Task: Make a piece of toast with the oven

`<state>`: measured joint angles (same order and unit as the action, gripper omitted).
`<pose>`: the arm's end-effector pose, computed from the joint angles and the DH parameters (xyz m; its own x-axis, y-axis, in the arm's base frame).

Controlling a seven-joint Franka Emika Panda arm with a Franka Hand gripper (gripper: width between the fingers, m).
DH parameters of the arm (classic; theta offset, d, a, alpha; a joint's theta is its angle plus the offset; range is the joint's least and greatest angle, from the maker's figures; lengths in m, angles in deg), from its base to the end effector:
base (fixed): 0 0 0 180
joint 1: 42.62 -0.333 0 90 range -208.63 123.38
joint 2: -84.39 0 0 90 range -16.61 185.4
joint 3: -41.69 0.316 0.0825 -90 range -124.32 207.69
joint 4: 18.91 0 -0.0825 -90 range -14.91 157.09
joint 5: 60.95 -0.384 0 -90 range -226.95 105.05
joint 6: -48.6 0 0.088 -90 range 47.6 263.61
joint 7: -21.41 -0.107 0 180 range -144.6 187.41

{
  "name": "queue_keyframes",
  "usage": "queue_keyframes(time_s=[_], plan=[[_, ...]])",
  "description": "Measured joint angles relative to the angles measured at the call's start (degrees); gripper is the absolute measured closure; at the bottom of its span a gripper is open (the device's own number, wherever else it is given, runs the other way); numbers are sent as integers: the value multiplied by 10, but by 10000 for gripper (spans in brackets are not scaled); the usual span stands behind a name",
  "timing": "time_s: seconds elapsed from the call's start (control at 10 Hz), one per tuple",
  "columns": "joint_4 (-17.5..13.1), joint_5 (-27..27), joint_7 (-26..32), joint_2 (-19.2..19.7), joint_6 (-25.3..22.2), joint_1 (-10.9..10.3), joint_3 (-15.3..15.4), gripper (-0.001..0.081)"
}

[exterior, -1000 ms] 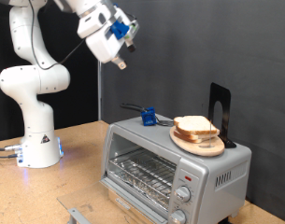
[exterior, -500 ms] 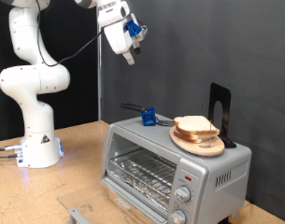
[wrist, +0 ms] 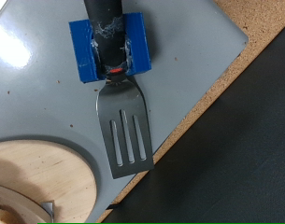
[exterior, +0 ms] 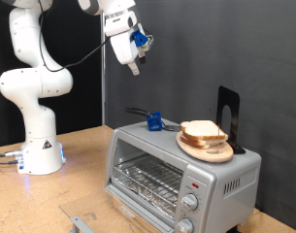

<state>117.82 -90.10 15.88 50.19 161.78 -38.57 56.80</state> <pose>0.3813 0.1205 0.5437 0.9867 -0.1160 0.1136 -0.0690 -0.9330 -0.3532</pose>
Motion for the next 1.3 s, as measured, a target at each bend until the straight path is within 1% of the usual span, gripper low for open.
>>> queue_keyframes(time_s=[0.2, 0.4, 0.8, 1.1, 1.3], plan=[[8, 5, 21, 2, 28, 0, 2, -2], [25, 6, 39, 14, 69, 0, 12, -2], [59, -4, 49, 39, 121, -3, 29, -2], [89, -4, 78, 54, 166, -4, 45, -2], [105, -6, 93, 64, 197, -7, 55, -2]])
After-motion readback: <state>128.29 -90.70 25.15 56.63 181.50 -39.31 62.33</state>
